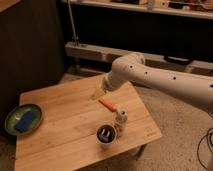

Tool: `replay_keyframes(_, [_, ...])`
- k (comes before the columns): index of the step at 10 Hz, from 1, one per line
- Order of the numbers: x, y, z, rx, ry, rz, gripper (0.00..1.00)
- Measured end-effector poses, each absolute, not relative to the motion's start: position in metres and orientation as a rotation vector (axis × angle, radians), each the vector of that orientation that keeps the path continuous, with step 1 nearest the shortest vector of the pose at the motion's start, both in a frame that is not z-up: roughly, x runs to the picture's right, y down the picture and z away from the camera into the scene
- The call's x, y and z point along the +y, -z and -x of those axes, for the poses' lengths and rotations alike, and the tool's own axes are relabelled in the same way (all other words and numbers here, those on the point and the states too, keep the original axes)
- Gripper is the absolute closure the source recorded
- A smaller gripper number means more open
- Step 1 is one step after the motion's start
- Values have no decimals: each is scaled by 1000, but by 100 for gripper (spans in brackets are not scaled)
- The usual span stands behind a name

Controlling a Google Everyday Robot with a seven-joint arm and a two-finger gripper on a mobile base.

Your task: Place the pepper on the white sponge

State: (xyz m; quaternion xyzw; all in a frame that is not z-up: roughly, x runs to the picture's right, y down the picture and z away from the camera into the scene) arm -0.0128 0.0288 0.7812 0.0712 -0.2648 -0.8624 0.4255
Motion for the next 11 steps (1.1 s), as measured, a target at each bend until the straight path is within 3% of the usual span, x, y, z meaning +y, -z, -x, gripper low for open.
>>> replay_keyframes(5, [84, -850, 38, -784, 2286, -104, 20])
replay_keyframes(11, [97, -878, 27, -818, 2276, -25, 20])
